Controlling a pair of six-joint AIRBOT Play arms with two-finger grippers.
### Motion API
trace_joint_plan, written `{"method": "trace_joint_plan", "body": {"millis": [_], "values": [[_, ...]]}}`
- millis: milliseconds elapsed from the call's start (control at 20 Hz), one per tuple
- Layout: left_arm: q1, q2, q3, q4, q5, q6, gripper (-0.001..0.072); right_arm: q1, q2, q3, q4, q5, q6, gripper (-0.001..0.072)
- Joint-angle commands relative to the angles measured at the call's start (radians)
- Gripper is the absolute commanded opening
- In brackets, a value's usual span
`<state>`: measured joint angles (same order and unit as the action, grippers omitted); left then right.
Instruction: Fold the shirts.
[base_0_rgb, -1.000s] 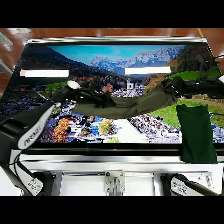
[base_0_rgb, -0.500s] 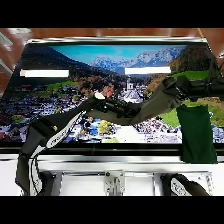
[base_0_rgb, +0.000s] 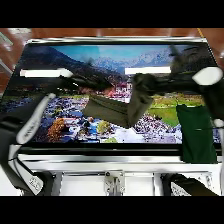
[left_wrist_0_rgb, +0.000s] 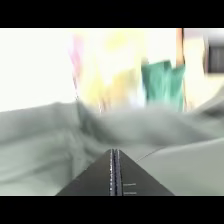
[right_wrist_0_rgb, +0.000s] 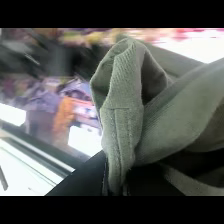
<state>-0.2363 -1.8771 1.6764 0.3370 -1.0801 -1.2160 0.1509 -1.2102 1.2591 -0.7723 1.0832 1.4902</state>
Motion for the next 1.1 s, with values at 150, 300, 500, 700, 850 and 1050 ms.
{"method": "trace_joint_plan", "body": {"millis": [150, 300, 500, 700, 850, 1050], "values": [[0.418, 0.314, 0.002, 0.064, -0.102, -0.002, 0.0034, 0.303, -0.303, 0.001, 0.278, -0.404, -0.095, 0.0059], [0.518, 0.401, 0.002, 0.064, -0.196, 0.002, 0.0034, 0.367, -0.448, 0.001, 0.500, -0.463, -0.140, 0.0059], [0.531, 0.449, 0.000, 0.064, -0.288, 0.027, 0.0034, 0.379, -0.540, 0.001, 0.815, -0.484, -0.285, 0.0561], [0.505, 0.450, 0.000, 0.064, -0.301, 0.045, 0.0035, 0.289, -0.470, 0.001, 0.752, -0.396, -0.304, 0.0571], [0.506, 0.450, 0.000, 0.065, -0.301, 0.056, 0.0035, 0.158, -0.370, 0.001, 0.480, -0.228, -0.187, 0.0563], [0.508, 0.450, 0.000, 0.069, -0.301, 0.056, 0.0036, -0.017, -0.229, 0.001, -0.215, 0.084, 0.179, 0.0587]]}}
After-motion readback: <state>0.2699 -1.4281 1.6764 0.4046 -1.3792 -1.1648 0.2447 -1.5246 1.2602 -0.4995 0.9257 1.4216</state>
